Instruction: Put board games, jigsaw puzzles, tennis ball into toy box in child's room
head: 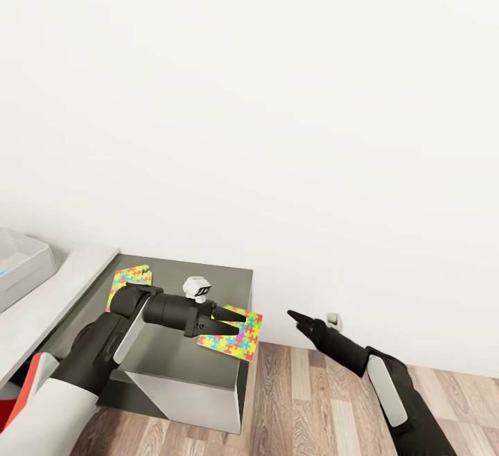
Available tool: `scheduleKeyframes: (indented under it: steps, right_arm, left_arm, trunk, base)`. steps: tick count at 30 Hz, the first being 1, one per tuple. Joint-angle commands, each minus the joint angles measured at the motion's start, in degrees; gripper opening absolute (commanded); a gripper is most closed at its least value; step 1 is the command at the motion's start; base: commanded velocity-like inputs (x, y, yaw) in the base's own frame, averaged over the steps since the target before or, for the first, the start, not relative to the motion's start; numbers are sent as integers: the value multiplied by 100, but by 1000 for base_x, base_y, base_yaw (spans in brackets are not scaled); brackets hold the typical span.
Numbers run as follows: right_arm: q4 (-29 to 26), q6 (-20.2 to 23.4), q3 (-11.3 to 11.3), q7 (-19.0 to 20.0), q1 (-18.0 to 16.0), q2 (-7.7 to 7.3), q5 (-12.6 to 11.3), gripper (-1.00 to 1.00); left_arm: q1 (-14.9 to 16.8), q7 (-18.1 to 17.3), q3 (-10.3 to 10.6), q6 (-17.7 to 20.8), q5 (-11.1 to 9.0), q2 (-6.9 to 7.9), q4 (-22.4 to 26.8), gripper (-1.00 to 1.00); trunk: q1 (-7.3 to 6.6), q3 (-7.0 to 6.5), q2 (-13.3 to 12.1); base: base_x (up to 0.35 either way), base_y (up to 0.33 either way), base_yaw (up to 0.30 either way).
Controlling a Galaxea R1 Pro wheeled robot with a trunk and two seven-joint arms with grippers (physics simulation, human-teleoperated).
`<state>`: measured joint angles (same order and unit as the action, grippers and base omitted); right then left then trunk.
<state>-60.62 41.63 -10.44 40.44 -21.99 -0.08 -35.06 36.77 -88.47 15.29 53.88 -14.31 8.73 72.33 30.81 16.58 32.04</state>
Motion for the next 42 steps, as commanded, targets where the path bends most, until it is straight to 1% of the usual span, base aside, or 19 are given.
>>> scheduleKeyframes:
  steps: [1,3,5,7,9,15,21,24,29,31,38,42]
  right_arm:
    - [176,40,-44,7,-75,-8,-103,100]
    - [527,49,-81,8,-207,-36,-275,100]
    - [720,53,-94,8,-268,-51,-386,100]
    - [843,55,-102,8,-306,-58,-475,100]
    - [888,53,-106,8,-318,-60,-505,100]
    - [951,48,-115,0,-331,-61,-526,100]
    - [1087,42,-116,-105,-362,-64,-526,100]
    - [1279,19,-116,-129,-458,-74,-520,100]
    - [1825,-35,-113,-132,-718,-84,-491,100]
    - [1898,-46,-115,-132,-757,-80,-475,100]
    - [1967,-33,-108,-132,-815,-37,-446,100]
    - [1973,3,-62,-132,-842,1,-455,100]
  left_arm:
    - [6,-7,14,61,-19,6,1,100]
    - [6,-7,11,61,-19,6,1,100]
    - [6,-8,10,61,-19,6,1,100]
    - [6,-6,9,61,-19,6,1,100]
    - [6,-5,9,61,-19,6,1,100]
    - [6,-5,8,61,-18,6,1,100]
    - [6,-5,8,61,-18,6,1,100]
    - [6,-4,8,61,-19,6,1,100]
    - [6,-10,9,64,-20,6,1,100]
    - [6,-11,0,69,-22,2,1,100]
    - [6,-7,-14,70,-20,-2,1,100]
    - [6,-11,-7,70,-29,0,1,100]
  trunk:
    - [24,27,51]
    - [68,63,131]
    - [112,99,211]
    - [156,135,291]
    - [200,171,371]
    - [332,279,612]
    - [463,386,853]
    - [529,440,973]
    - [639,530,1174]
    - [683,566,1254]
    - [837,692,1534]
    - [925,763,1695]
  base:
    - [0,0,0]
    - [0,0,0]
    - [0,0,0]
    - [0,0,0]
    - [0,0,0]
    - [0,0,0]
    - [0,0,0]
    - [0,0,0]
    - [0,0,0]
    - [0,0,0]
    - [0,0,0]
    - [0,0,0]
